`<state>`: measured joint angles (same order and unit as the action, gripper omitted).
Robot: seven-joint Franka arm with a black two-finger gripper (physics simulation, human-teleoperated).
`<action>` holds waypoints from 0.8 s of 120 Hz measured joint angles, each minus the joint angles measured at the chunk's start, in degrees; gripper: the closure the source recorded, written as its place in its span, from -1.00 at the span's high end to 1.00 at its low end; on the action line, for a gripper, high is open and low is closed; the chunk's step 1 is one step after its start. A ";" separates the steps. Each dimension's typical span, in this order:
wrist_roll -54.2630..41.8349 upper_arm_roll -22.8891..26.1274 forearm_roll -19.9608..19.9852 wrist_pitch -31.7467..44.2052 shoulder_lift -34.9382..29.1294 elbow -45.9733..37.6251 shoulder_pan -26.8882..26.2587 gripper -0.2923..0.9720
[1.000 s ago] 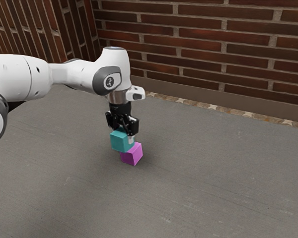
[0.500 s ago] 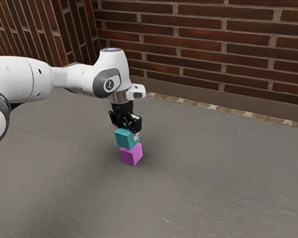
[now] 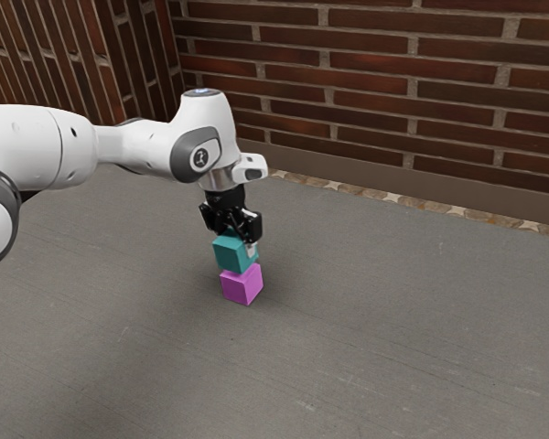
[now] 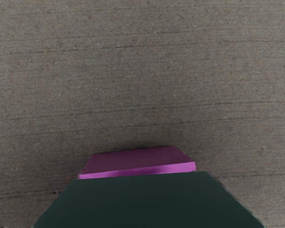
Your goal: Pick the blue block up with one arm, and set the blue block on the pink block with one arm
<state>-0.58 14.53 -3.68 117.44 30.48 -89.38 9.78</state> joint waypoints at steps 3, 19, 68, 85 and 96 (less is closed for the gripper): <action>0.10 -0.08 0.00 0.01 -0.01 -0.01 -0.01 0.03; 0.59 -0.20 0.00 0.04 -0.03 0.01 -0.15 0.03; 1.13 -0.95 1.08 -0.98 -5.03 -0.97 -0.55 0.40; 0.98 -4.33 5.04 -5.08 -25.60 -10.91 -1.95 0.45; 0.80 -6.75 6.60 -9.28 -32.73 -12.82 -3.71 0.46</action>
<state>0.22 7.78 2.92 108.16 -2.25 -102.21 6.07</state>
